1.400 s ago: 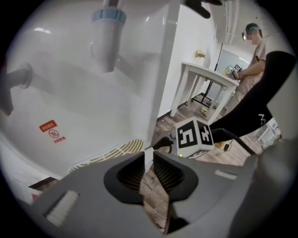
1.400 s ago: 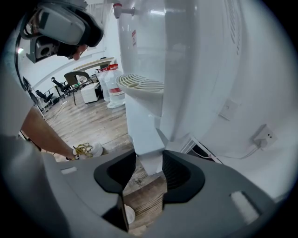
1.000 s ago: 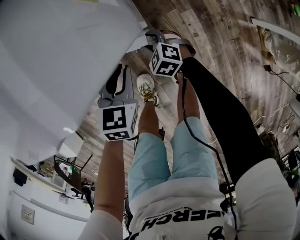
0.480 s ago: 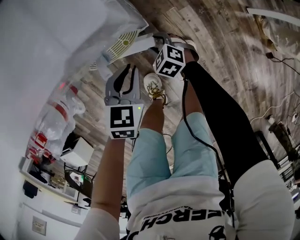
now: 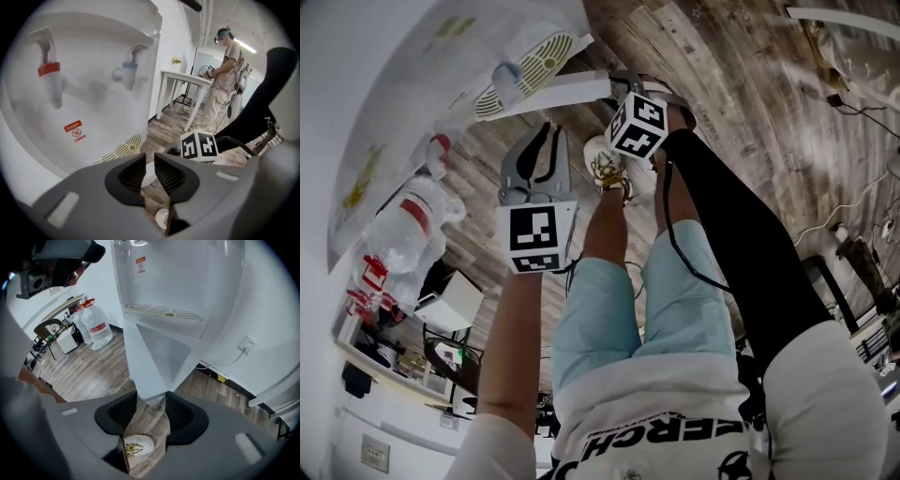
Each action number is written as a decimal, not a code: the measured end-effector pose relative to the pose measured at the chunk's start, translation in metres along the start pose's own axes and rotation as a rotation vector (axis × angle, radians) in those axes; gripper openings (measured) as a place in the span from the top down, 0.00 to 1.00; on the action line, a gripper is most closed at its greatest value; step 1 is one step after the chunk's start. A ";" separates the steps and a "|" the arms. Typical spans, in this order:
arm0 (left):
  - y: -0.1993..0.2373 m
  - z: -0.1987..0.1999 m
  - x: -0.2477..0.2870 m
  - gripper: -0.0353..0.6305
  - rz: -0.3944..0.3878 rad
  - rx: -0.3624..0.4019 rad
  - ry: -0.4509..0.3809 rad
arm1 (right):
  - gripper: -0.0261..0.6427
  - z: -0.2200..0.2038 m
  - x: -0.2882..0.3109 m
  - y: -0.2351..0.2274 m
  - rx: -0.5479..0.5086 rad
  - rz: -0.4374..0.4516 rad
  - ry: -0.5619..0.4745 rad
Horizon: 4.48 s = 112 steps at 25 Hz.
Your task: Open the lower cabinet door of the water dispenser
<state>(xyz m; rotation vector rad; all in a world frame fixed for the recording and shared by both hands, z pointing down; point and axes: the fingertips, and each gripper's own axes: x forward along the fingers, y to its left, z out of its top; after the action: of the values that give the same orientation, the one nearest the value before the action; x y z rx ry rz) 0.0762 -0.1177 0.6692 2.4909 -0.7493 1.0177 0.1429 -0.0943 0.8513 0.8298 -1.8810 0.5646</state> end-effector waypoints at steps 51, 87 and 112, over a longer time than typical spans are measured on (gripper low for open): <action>0.054 -0.165 -0.144 0.86 0.388 -0.295 -0.108 | 0.70 -0.011 -0.002 0.209 -0.550 0.262 0.064; 0.172 -0.257 -0.242 0.86 0.436 -0.435 -0.155 | 0.70 0.122 0.059 0.349 -0.724 0.336 0.073; 0.224 -0.284 -0.264 0.86 0.454 -0.488 -0.165 | 0.71 0.219 0.103 0.384 -0.661 0.318 0.037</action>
<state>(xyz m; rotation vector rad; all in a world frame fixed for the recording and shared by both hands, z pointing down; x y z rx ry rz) -0.3670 -0.0669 0.6979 2.0353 -1.4646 0.6517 -0.3048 -0.0225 0.8405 0.0888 -1.9971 0.1148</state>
